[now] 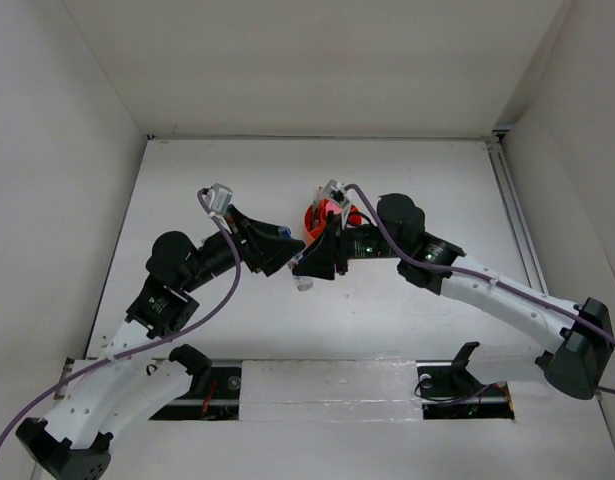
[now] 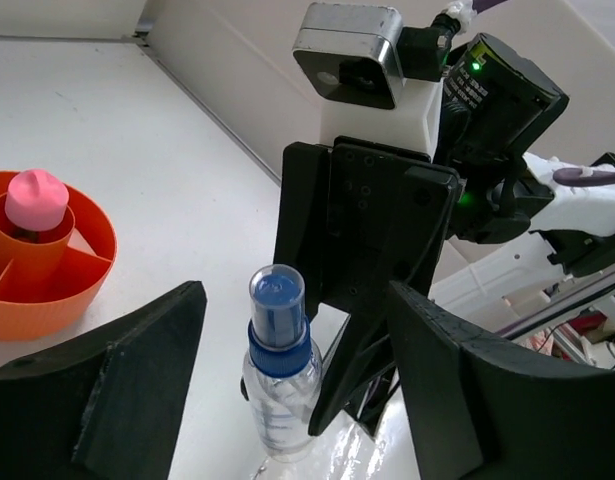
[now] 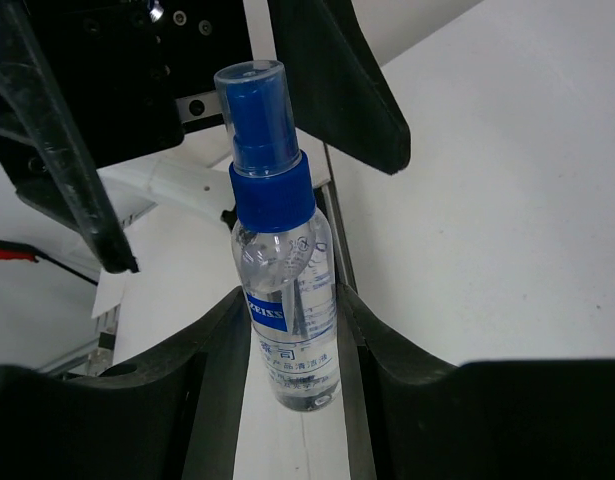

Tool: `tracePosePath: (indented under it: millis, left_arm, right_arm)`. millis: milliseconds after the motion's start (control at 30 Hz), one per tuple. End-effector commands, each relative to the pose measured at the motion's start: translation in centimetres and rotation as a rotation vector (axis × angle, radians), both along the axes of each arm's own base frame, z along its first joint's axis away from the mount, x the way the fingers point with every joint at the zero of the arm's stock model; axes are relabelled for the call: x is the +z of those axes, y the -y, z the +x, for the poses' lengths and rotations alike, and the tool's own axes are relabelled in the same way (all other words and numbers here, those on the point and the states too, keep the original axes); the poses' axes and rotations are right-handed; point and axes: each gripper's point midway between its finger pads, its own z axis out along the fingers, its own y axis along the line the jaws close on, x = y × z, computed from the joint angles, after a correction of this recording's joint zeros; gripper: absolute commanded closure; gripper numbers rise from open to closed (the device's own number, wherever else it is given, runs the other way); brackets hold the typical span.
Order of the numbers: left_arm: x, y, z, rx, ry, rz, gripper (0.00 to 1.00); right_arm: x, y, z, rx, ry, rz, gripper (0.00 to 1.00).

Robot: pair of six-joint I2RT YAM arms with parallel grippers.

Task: Sort the stationery into containers
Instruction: Place the stationery in the storage box.

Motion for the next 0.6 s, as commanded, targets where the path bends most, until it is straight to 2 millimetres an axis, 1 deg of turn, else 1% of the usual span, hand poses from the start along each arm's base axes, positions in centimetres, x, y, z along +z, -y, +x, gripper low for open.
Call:
tracePosePath:
  millis: [0,33,67,100,133,167,267,300,333,367,433,500,533,567]
  left_arm:
    - [1.3,0.3,-0.5,-0.038,0.070,-0.024,0.33]
    - [1.1,0.5,-0.4,-0.047,0.062,-0.018,0.35]
    - [1.0,0.5,-0.4,-0.047,0.062,-0.018,0.39]
    - [1.0,0.5,-0.4,-0.047,0.062,-0.018,0.45]
    - [1.0,0.5,-0.4,-0.047,0.062,-0.018,0.57]
    - [1.0,0.5,-0.4,-0.047,0.062,-0.018,0.59]
    - [0.8,0.5,-0.4,-0.047,0.053,-0.013,0.59]
    - [0.8,0.5,-0.4,-0.047,0.053,-0.013,0.59]
    - [0.8,0.5,-0.4,-0.047,0.053,-0.013,0.59]
    - [0.8,0.5,-0.6,-0.056,0.054,-0.012,0.57]
    - [0.8,0.6,-0.7,-0.065,0.055,-0.011,0.54]
    - [0.8,0.6,-0.7,-0.064,0.063,-0.006,0.49]
    - [0.8,0.6,-0.7,-0.064,0.063,-0.006,0.48]
    - [0.8,0.6,-0.7,-0.064,0.063,-0.006,0.48]
  right_arm:
    - [4.8,-0.7,-1.1,0.068,0.094,0.134,1.00]
    - [4.4,-0.8,-0.9,0.068,0.088,0.127,1.00]
    - [4.4,-0.8,-1.2,0.084,0.088,0.127,1.00]
    - [4.4,-0.8,-1.4,0.094,0.087,0.127,1.00]
    - [4.4,-0.8,-1.4,0.094,0.087,0.127,1.00]
    - [4.1,-0.9,-1.2,0.094,0.081,0.121,1.00]
    - [4.3,-1.0,-1.2,0.094,0.087,0.127,1.00]
    - [4.3,-0.8,-0.8,0.083,0.088,0.127,1.00]
    - [4.5,-0.8,-0.8,0.083,0.084,0.134,1.00]
    - [4.9,-0.8,-0.8,0.083,0.090,0.140,1.00]
    - [4.9,-0.7,-0.5,0.073,0.081,0.140,1.00]
    - [4.9,-0.7,-0.5,0.073,0.081,0.140,1.00]
    - [4.9,-0.5,-0.2,0.064,0.071,0.140,1.00]
    - [5.5,-0.6,-0.2,0.064,0.084,0.153,1.00]
